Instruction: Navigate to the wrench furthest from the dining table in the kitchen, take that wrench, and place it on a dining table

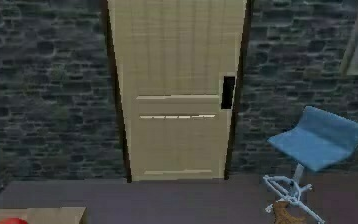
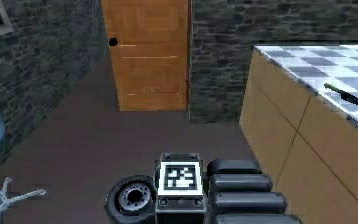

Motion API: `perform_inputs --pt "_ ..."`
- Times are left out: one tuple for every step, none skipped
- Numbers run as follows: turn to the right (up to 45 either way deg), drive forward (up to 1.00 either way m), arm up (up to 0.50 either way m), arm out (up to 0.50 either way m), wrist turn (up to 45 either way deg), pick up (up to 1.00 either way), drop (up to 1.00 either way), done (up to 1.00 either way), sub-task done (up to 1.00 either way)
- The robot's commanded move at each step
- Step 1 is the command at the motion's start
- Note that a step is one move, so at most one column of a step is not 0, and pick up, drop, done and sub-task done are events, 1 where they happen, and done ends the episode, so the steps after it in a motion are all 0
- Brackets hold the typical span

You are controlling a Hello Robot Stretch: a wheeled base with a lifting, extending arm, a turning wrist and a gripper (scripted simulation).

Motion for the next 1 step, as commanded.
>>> perform_inputs --pt "45.0 0.0 0.0 0.0 0.0 0.0 0.0 0.0 0.0"
